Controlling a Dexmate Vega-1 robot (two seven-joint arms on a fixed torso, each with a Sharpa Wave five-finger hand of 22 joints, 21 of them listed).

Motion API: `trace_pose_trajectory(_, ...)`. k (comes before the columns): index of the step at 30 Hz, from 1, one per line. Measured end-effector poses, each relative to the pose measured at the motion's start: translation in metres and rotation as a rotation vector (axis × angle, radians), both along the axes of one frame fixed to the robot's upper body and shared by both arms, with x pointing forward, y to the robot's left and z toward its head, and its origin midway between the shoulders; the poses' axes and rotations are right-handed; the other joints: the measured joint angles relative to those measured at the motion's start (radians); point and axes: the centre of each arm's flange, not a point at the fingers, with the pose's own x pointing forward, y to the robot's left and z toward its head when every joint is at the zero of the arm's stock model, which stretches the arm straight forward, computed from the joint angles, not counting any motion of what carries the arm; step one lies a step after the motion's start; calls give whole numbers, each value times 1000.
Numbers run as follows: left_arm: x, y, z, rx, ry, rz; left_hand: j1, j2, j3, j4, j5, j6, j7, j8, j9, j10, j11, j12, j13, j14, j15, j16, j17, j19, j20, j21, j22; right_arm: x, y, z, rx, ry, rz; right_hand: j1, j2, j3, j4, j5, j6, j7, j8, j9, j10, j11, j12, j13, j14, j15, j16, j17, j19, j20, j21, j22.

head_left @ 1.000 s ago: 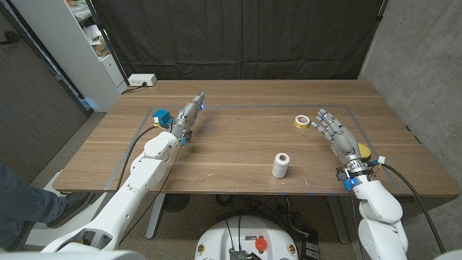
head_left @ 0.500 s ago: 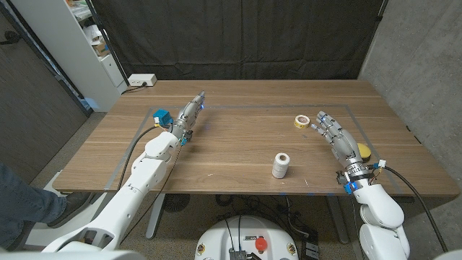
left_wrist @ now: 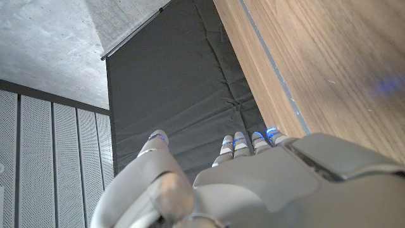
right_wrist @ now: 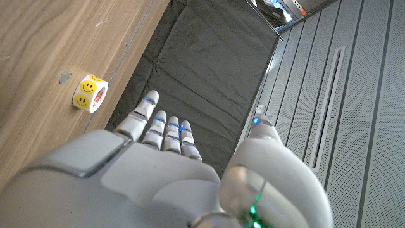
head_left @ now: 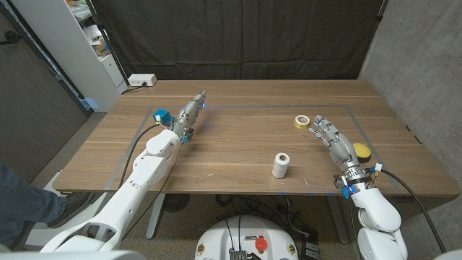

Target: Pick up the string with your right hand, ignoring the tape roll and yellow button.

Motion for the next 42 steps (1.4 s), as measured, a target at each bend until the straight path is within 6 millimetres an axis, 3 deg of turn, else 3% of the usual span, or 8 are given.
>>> trace_pose_trajectory(42, 5, -5, 9, 18, 1, -17, 0, 0, 0, -8, 0, 4, 4, 0, 0, 1, 7, 0, 0, -4, 4, 0, 2, 0, 8, -14, 0, -26, 22, -29, -63, -35, -88, 42, -24, -1, -32, 12, -11, -11, 0, 0, 0, 0, 0, 0, -6, 5, -7, -2, -7, 7, 0, 0)
